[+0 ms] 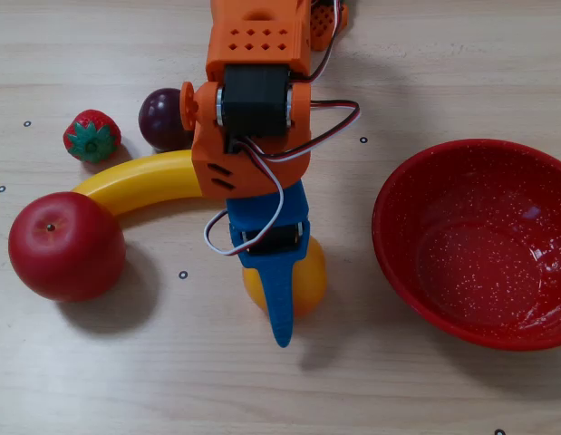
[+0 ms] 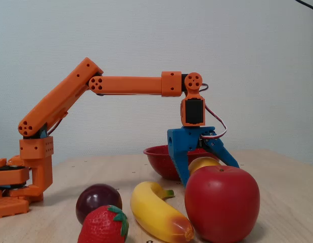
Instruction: Put the peach in the red bowl.
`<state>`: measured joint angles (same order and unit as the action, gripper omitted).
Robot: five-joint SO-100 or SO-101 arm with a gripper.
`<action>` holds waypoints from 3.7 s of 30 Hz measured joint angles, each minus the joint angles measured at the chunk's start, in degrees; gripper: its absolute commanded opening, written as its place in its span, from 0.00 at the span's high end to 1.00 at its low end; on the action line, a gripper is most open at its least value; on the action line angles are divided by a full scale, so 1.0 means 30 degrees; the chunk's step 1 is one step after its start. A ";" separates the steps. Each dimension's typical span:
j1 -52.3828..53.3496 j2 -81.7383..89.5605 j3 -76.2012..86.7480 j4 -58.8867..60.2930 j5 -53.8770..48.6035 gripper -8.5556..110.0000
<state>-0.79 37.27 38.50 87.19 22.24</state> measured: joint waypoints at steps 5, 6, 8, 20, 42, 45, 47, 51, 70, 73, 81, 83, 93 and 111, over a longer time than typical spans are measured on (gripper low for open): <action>0.0029 0.0000 0.0000 0.0029 0.0029 0.47; 0.0000 0.0000 0.0000 0.0029 0.0029 0.47; 0.0000 0.0000 0.0000 0.0117 0.0029 0.47; 0.0234 0.0000 0.0000 0.1055 0.0234 0.46; 0.0879 0.0029 -0.0059 0.0762 0.1729 0.93; 0.0879 0.0029 -0.0117 0.0791 0.1816 0.93; 0.0879 0.0000 -0.0352 0.0879 0.1846 0.93; 0.0879 -0.0029 -0.1494 0.1904 0.1787 0.93; 0.9873 1.0078 -0.5771 0.4980 -0.4805 0.93; 1.1045 0.8496 -0.6299 0.4980 -0.5361 0.93; 1.0840 0.3047 -0.6328 0.4980 -0.5654 0.93; 1.0635 0.2520 -0.6357 0.4980 -0.5625 0.84; 0.9609 0.2314 -0.6357 0.5039 -0.4775 0.50; 0.5654 1.4648 0.3662 0.2256 -0.4629 0.93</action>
<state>16.17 81.21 49.48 93.96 8.35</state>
